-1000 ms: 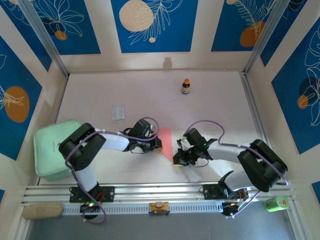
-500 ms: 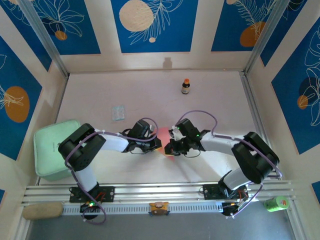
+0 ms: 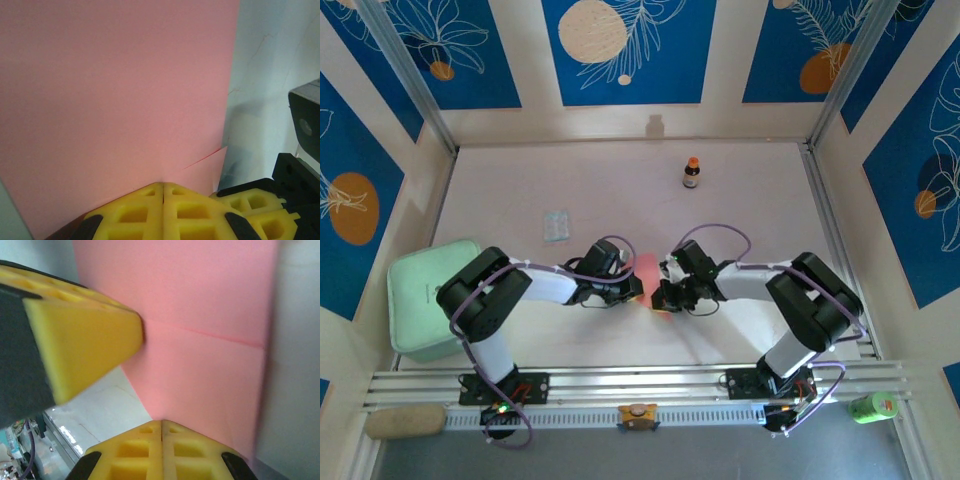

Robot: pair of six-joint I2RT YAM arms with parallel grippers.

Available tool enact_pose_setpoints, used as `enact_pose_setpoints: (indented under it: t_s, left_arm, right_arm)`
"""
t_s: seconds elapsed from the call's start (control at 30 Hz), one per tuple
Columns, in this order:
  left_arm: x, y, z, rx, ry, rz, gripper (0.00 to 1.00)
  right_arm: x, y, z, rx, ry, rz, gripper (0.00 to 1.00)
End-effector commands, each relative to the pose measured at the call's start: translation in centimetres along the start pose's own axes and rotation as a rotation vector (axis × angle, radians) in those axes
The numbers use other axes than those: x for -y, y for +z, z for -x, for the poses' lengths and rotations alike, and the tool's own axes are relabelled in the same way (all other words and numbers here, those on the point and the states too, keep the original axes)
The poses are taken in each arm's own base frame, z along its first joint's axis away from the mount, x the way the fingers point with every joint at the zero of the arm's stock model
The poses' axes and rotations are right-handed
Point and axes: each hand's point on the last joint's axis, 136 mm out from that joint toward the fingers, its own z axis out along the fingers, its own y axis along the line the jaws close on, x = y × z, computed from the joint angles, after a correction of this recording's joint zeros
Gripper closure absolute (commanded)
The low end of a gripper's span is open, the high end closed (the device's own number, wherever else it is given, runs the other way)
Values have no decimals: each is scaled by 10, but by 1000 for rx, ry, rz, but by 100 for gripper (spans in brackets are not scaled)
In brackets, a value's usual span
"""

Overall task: Fold a paper plane with a square sheet of paper (pick it up from the middle)
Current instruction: Third fold the triangle at the center of the table.

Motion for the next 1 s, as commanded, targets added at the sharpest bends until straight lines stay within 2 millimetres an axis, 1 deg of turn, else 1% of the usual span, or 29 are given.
enact_pose_setpoints:
  t_s: [0.0,0.03,0.1,0.17,0.23,0.33,0.4,0.43,0.47,0.5,0.6,0.67,0.7,0.8,0.97]
  left_arm:
    - [-35,1,-4,7,-39,112,100]
    - [-33,0,-3,16,-42,103,100]
    - [-28,-1,-1,39,-46,83,100]
    - [-23,-1,-1,60,-46,78,100]
    - [-14,-1,-4,81,-37,62,100]
    - [0,-4,-6,123,-9,48,100]
    - [5,-12,-3,161,10,52,97]
    - [7,-17,-1,179,21,59,92]
    - [8,-23,1,195,37,69,82]
    - [7,-29,3,207,53,84,77]
    - [8,-46,8,236,92,125,68]
    - [6,-56,13,262,93,125,62]
    - [5,-59,14,267,87,118,59]
    - [-1,-63,17,257,62,92,57]
    - [-4,-58,17,207,13,20,53]
  right_arm:
    - [11,-13,-18,-16,35,-18,98]
    - [10,-18,-18,-5,46,-6,98]
    - [15,-27,-16,22,87,-13,98]
    - [16,-38,-10,64,104,-4,96]
    - [17,-49,-3,115,110,-2,94]
    - [15,-63,8,173,103,-4,84]
    - [10,-68,16,193,83,6,77]
    - [7,-69,19,192,67,13,73]
    - [3,-69,22,183,50,24,69]
    - [-1,-68,24,172,38,34,67]
    - [-9,-60,28,129,10,60,63]
    - [-8,-54,31,110,9,53,62]
    - [-8,-51,32,102,8,50,62]
    - [-7,-46,36,85,3,50,62]
    - [-7,-37,41,62,4,57,65]
